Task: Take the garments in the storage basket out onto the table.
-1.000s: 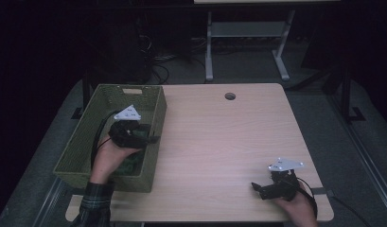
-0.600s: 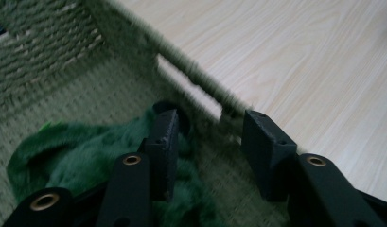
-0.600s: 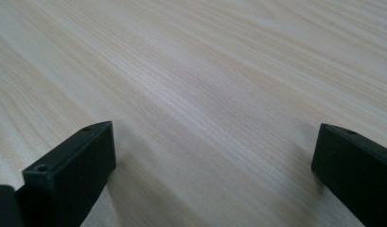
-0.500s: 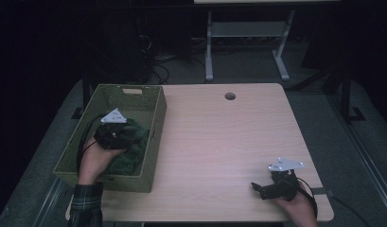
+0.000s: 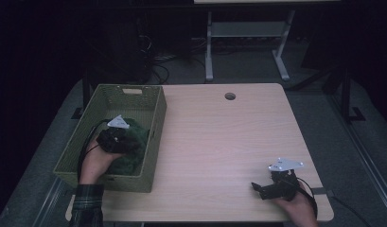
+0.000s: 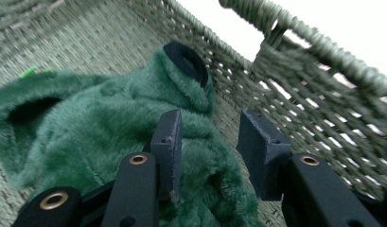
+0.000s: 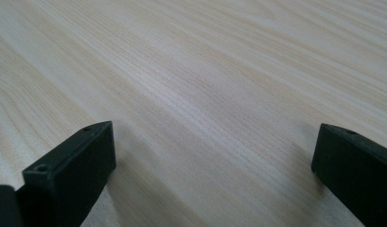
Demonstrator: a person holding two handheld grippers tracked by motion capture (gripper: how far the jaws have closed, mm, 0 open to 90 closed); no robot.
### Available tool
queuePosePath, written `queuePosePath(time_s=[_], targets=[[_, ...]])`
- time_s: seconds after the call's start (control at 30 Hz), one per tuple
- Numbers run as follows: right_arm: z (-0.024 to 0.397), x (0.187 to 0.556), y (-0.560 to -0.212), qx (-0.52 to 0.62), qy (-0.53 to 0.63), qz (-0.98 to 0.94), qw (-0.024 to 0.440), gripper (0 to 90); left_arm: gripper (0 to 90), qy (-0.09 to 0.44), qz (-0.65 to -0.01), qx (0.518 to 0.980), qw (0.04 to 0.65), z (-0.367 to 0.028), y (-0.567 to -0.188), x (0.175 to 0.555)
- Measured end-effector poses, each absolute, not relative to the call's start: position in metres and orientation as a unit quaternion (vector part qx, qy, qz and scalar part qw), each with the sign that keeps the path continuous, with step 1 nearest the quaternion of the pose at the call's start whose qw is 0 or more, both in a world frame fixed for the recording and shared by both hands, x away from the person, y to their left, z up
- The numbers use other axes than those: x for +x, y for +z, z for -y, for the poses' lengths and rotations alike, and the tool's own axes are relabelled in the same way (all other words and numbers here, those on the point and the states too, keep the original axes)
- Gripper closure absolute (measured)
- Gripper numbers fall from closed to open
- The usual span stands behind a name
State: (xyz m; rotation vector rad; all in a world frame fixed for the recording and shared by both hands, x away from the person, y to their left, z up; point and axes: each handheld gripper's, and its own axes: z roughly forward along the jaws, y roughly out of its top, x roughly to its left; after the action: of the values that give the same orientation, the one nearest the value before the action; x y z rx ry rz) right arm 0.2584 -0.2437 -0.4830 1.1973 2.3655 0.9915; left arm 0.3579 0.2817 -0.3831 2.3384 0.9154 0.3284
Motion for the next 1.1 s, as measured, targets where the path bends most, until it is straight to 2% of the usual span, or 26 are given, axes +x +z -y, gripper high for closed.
queuePosePath(time_s=[0.23, 0.33, 0.73, 0.87, 0.93, 1.1], targets=[[0.244, 0.258, -0.483, 0.418, 0.346, -0.826, 0.155, 0.2, 56.5, 0.112, -0.345, 0.893, 0.268, -0.279, -0.397, 0.364], [0.244, 0.258, -0.483, 0.418, 0.346, -0.826, 0.155, 0.2, 51.3, 0.106, -0.349, 0.894, 0.260, -0.278, -0.403, 0.366], [0.244, 0.258, -0.483, 0.418, 0.346, -0.826, 0.155, 0.2, 40.7, 0.052, -0.361, 0.904, 0.222, -0.275, -0.421, 0.373], [0.244, 0.258, -0.483, 0.418, 0.346, -0.826, 0.155, 0.2, 40.5, 0.046, -0.362, 0.906, 0.212, -0.274, -0.424, 0.374], [0.244, 0.258, -0.483, 0.418, 0.346, -0.826, 0.155, 0.2, 44.5, 0.044, -0.366, 0.906, 0.207, -0.273, -0.425, 0.374], [0.244, 0.258, -0.483, 0.418, 0.346, -0.826, 0.155, 0.2, 62.9, 0.041, -0.378, 0.905, 0.190, -0.274, -0.424, 0.374]])
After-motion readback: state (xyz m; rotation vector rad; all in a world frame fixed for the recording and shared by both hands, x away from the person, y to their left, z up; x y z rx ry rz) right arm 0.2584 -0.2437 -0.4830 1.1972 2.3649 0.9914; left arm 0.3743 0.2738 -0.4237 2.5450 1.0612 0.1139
